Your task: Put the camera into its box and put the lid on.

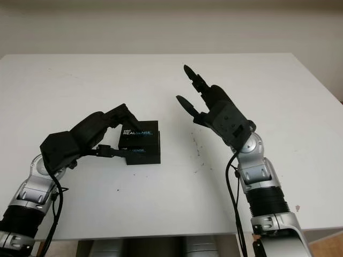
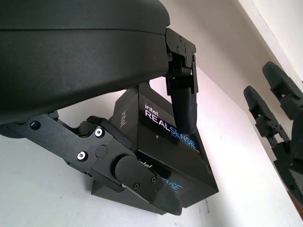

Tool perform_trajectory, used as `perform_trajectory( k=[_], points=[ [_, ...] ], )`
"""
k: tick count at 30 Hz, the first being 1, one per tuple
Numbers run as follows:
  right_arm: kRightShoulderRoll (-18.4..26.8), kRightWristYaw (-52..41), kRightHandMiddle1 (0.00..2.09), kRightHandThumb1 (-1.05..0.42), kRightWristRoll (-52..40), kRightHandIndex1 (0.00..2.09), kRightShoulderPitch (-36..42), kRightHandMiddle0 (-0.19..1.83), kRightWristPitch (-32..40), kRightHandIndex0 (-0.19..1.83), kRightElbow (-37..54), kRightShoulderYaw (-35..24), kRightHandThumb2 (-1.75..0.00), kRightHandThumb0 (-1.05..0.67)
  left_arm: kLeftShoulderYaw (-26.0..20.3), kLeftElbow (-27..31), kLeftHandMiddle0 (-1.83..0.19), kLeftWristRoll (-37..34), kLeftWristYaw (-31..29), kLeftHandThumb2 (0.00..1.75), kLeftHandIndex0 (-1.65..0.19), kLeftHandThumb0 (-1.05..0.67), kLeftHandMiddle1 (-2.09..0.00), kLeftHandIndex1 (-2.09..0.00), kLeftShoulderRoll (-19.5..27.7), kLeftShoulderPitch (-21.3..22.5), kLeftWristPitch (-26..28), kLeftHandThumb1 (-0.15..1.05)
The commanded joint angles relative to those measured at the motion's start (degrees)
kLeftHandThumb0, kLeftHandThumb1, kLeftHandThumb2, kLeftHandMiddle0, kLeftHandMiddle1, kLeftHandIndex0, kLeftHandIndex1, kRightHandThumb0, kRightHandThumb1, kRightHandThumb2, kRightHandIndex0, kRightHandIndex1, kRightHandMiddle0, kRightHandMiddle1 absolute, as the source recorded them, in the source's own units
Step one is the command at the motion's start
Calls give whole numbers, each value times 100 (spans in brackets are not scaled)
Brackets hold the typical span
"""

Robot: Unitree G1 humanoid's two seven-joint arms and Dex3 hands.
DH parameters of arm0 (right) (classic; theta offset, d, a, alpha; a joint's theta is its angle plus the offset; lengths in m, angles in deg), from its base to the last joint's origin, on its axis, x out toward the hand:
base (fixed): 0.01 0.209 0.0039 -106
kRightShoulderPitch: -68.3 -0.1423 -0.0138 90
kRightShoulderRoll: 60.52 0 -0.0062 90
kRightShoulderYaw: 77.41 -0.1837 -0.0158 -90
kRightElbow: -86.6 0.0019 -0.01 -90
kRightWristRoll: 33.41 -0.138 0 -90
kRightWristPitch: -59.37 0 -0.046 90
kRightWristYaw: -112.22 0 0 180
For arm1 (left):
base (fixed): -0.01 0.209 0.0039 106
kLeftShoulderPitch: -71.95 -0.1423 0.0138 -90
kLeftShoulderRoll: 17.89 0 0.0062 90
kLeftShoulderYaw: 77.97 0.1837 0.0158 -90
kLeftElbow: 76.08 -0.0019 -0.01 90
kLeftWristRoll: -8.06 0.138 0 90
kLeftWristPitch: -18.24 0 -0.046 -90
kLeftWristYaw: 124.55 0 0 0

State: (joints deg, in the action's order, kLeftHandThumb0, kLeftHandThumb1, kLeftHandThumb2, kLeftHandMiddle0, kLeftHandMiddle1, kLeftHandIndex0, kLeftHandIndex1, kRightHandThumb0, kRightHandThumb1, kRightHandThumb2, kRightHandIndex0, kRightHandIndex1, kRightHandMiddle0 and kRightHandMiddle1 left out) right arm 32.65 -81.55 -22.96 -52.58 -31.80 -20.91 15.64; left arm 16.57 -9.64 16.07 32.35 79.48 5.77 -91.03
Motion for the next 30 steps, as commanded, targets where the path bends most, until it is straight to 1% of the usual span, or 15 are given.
perform_trajectory(
  k=[1,6,12,15,21,24,28,30],
  points=[
    [61,20,6,-105,-15,6,-5,1,-38,0,148,-40,-53,-72,73,-237,-20,132,120,5,-13,-14,-147,-155,-28,70,-26,100],
    [55,31,6,-105,-36,6,4,2,-85,1,120,-54,-53,-71,109,-438,-20,226,251,5,-13,-12,-146,-152,-45,127,-156,100],
    [48,16,5,-105,-33,5,-9,1,-54,0,86,-36,-53,-73,138,-602,-20,278,370,5,-16,-11,-152,-156,-102,158,-286,99],
    [61,32,5,-105,19,5,-11,1,-23,0,91,-13,-54,-74,139,-615,-20,229,328,5,-16,-11,-151,-157,-154,178,-187,100],
    [42,3,5,-105,-42,5,7,1,-27,-1,88,-48,-53,-74,171,-560,-22,168,292,5,-17,-12,-142,-150,-255,173,-77,100],
    [38,-23,5,-105,-87,5,18,1,8,-1,115,-60,-53,-73,193,-486,-22,171,266,5,-17,-13,-139,-148,-287,174,62,100],
    [61,-34,5,-105,-62,5,20,0,12,-2,130,-30,-53,-74,222,-331,-20,188,250,6,-15,-14,-138,-147,-308,195,241,101],
    [54,-29,5,-105,-50,5,16,0,-16,-1,117,-18,-54,-73,237,-337,-18,180,255,5,-14,-16,-143,-150,-343,254,276,101]
  ],
)
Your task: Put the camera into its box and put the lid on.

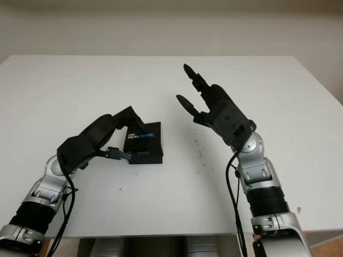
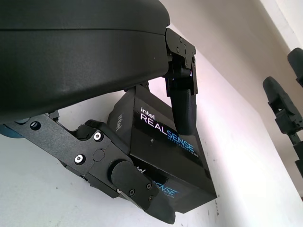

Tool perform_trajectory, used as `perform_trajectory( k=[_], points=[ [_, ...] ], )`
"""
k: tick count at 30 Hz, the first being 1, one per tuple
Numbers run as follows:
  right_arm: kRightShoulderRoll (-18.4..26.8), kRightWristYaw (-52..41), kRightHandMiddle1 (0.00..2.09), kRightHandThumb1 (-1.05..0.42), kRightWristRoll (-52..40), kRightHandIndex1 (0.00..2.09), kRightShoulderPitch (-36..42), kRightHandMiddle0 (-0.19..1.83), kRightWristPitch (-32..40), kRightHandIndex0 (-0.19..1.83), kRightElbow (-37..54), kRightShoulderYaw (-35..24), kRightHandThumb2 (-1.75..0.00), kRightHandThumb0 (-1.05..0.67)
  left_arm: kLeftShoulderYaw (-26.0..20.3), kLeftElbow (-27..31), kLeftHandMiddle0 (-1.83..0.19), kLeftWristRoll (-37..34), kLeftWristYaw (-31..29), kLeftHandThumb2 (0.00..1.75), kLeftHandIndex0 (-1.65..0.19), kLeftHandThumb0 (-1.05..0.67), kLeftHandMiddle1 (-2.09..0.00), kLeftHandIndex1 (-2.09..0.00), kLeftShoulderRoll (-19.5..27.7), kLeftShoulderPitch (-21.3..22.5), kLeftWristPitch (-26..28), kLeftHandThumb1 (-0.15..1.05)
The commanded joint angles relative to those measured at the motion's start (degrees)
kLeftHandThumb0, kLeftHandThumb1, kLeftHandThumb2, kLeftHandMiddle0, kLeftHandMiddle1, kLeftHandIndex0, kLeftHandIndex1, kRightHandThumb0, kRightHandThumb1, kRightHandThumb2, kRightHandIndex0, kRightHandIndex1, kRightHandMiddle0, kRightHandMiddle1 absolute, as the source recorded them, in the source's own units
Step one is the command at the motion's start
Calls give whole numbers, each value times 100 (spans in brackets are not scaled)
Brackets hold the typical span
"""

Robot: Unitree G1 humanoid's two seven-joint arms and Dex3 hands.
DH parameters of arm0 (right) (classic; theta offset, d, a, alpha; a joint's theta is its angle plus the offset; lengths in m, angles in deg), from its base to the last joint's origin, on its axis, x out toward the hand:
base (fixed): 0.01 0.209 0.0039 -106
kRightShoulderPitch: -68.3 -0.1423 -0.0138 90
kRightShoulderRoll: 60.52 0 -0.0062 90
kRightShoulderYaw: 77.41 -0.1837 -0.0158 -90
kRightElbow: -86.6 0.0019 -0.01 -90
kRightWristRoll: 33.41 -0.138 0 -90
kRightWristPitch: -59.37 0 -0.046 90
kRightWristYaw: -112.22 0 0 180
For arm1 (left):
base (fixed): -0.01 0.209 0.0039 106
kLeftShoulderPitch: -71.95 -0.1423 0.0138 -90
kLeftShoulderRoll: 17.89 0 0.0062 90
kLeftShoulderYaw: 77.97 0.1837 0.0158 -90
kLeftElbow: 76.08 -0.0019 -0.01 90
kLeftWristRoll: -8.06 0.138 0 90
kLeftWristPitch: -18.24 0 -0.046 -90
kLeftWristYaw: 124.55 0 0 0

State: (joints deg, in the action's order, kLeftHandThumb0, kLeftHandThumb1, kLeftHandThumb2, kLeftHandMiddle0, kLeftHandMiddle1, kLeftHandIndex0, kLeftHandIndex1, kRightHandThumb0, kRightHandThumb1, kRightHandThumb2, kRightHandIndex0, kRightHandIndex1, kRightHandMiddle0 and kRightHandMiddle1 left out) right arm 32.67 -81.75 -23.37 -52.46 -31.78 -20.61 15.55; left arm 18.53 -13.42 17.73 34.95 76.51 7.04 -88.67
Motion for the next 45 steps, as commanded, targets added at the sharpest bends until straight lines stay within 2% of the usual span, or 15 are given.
perform_trajectory(
  k=[1,4,12,14,15,16,17,18,20,23,28,33,36,40,45],
  points=[
    [46,-9,5,-105,-8,5,3,0,-4,-2,90,-6,-54,-73,50,27,-18,8,-12,5,-14,-17,-145,-151,-62,160,50,101],
    [50,-13,5,-105,33,5,5,-1,69,-2,125,16,-54,-75,84,-46,-16,12,-29,5,-13,-18,-148,-153,-83,248,-67,101],
    [-18,-3,5,-105,-73,5,41,-1,114,-2,150,-29,-53,-75,173,-163,-22,77,9,5,-14,-18,-138,-148,-110,378,-173,100],
    [-24,2,5,-105,-91,5,48,-1,132,-3,162,-35,-52,-75,250,-108,-22,280,74,5,-15,-22,-133,-143,-25,379,-144,100],
    [-18,-3,5,-105,-97,5,49,-1,137,-3,166,-35,-52,-75,370,-14,-23,609,179,5,-14,-26,-129,-140,105,378,-153,100],
    [-10,-3,5,-105,-92,5,47,-1,149,-3,171,-30,-52,-75,513,132,-21,954,192,6,-10,-35,-116,-131,265,377,-130,102],
    [-7,-10,5,-105,-101,5,46,-1,163,-3,174,-31,-52,-75,664,340,-14,1294,113,11,-2,-48,-71,-100,429,371,-20,104],
    [8,-7,5,-105,-83,5,43,-1,133,-3,162,-20,-53,-75,802,577,-10,1594,-40,18,-3,-57,-40,-67,576,359,143,104],
    [11,14,5,-105,-63,5,35,-1,83,-2,140,-10,-53,-74,974,990,12,1935,-390,30,4,-72,-9,-19,759,317,503,105],
    [-2,16,5,-105,-52,5,16,-1,58,-2,111,8,-54,-73,1084,1452,18,2114,-748,42,17,-82,-1,-3,907,188,849,105],
    [-3,8,5,-105,-55,5,16,-1,3,-2,90,8,-54,-73,1088,2033,19,2112,-1253,56,19,-92,0,0,1129,19,1249,105],
    [10,-4,5,-105,-69,5,79,-2,51,-4,245,-9,-54,-75,771,2512,19,1657,-1466,51,19,-90,0,0,1193,-210,1526,105],
    [24,-8,4,-105,-51,4,150,-3,178,-5,486,-18,-56,-76,196,2736,19,820,-1224,48,19,-85,0,0,948,-531,1627,105],
    [-25,-5,3,-105,-169,3,263,-6,275,-8,742,-94,-58,-76,-601,2927,19,-434,-703,46,19,-81,0,0,325,-906,1791,105],
    [-282,203,1,-105,-302,1,349,-11,786,-14,943,-142,-60,-81,-1326,2955,19,-1332,471,57,19,-75,0,0,-594,-1084,1854,105]
  ],
)
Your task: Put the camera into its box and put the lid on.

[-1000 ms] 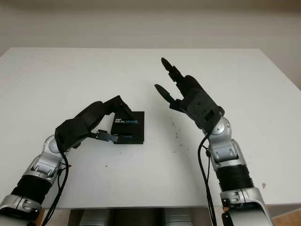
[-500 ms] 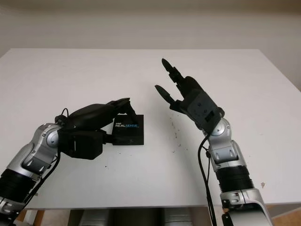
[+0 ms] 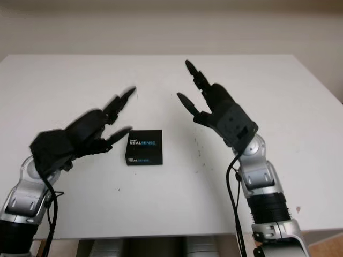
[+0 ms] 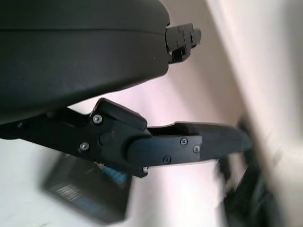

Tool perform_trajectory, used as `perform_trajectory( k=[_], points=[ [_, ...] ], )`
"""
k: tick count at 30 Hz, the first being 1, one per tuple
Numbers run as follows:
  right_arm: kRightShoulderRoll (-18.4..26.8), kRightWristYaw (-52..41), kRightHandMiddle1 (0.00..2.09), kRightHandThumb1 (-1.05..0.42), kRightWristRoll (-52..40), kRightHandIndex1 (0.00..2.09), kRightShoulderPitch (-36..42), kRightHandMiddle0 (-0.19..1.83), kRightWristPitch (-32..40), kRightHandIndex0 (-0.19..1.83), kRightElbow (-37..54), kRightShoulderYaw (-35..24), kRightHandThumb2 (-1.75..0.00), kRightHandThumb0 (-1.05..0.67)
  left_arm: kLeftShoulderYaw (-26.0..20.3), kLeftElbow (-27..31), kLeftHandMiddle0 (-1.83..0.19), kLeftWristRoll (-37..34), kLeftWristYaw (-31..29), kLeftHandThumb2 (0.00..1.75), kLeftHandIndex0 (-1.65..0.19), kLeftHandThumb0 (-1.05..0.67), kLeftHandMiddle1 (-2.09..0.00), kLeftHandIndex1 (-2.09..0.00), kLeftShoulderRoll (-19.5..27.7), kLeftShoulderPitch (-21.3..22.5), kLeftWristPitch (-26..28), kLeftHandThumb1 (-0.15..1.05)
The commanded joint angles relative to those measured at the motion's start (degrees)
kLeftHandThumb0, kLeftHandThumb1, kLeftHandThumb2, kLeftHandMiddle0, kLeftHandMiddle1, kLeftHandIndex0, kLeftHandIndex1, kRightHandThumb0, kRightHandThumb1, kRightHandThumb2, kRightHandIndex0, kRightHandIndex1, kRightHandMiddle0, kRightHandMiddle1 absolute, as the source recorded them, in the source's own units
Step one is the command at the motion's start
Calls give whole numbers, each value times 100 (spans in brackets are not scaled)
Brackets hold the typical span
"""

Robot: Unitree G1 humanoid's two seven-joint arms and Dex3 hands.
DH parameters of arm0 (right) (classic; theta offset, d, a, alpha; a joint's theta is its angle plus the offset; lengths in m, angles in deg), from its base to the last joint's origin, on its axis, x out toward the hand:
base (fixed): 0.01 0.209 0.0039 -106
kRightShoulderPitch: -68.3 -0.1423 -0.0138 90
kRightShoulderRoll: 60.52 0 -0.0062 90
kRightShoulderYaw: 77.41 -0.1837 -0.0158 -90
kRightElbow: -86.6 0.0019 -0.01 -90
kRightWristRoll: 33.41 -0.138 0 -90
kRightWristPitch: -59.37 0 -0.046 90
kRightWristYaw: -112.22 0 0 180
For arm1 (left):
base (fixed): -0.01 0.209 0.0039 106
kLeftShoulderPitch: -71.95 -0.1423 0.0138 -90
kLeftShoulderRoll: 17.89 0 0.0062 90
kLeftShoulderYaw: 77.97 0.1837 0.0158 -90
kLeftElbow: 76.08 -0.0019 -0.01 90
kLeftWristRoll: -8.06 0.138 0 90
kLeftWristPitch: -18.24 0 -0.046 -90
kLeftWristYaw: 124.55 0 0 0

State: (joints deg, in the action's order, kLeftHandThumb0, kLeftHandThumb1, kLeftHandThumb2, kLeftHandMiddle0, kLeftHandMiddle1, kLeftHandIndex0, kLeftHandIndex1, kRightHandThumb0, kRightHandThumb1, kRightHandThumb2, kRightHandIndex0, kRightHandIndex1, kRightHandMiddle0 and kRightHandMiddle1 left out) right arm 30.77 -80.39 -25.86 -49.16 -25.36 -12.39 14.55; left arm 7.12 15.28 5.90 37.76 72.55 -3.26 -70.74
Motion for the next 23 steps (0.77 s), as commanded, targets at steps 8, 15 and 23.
perform_trajectory(
  k=[8,15,23],
  points=[
    [-508,434,1,-105,-167,2,123,-18,502,-18,55,-84,-64,-81,-676,37,19,-859,949,50,19,-74,0,0,-656,55,344,105],
    [-644,516,0,-105,-362,0,128,-19,122,-19,-345,-160,-65,-77,-691,-87,19,-760,986,59,19,-75,0,0,-433,115,432,105],
    [-678,601,0,-105,-377,0,196,-19,354,-19,-176,-129,-65,-76,-612,-23,19,-734,886,61,19,-75,0,0,-338,15,563,105]
  ],
)
